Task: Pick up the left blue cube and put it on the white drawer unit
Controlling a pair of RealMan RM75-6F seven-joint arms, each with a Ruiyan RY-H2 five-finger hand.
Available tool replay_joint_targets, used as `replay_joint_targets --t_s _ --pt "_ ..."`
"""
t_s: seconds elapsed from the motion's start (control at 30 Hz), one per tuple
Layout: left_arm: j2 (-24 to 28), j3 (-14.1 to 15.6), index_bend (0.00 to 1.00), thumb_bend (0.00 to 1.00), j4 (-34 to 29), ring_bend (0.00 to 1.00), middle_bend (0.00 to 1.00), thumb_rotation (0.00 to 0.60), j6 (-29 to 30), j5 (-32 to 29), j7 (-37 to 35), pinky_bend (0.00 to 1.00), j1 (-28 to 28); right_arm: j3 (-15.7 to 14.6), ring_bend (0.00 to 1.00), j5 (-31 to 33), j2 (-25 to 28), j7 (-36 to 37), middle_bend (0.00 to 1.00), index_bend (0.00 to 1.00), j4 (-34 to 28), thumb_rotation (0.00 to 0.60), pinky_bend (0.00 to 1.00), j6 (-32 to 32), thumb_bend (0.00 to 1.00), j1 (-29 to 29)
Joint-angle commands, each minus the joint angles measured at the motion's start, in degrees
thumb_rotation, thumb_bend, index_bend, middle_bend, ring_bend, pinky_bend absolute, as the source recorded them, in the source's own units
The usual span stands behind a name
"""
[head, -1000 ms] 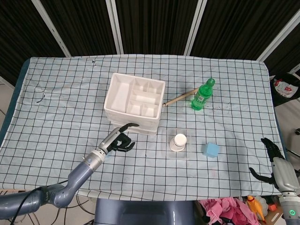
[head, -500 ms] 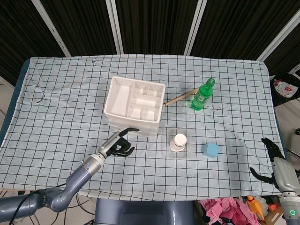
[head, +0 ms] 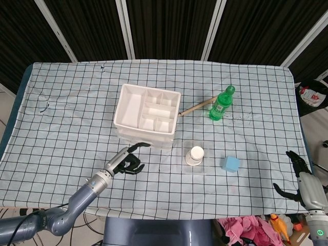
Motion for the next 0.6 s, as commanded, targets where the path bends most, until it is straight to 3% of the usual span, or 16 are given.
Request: replay_joint_targets --t_s 0.03,0.23,0.43,0.6 --pt "1.0 1.3 0.13 0.44 -0.7 0.88 0.93 0.600 1.4 2.7 1.0 0.82 0.8 0.0 0.00 0.0 0.0 0.0 0.00 0.06 0.0 0.600 0.19 0.0 0.22 0.0" --pt "3.1 4.8 0.13 0.43 -1.7 0.88 0.93 0.600 6.5 8.7 8.0 0.82 2.6 0.0 0.00 0.0 0.0 0.0 0.00 0.06 0.0 0.600 0.19 0.0 0.22 0.0" --pt "4.9 7.4 0.13 0.43 -4.0 0.89 0.94 0.600 15.5 12.6 24.7 0.82 5.5 0.1 0.00 0.2 0.0 0.0 0.00 0.06 0.0 0.600 0.19 0.0 0.22 0.0" --pt "6.9 7.2 0.12 0.43 -8.1 0.89 0.95 0.600 20.6 14.5 42.2 0.82 6.1 -0.1 0.00 -0.1 -0.1 -0.3 0.00 0.06 -0.2 0.600 0.19 0.1 0.22 0.0"
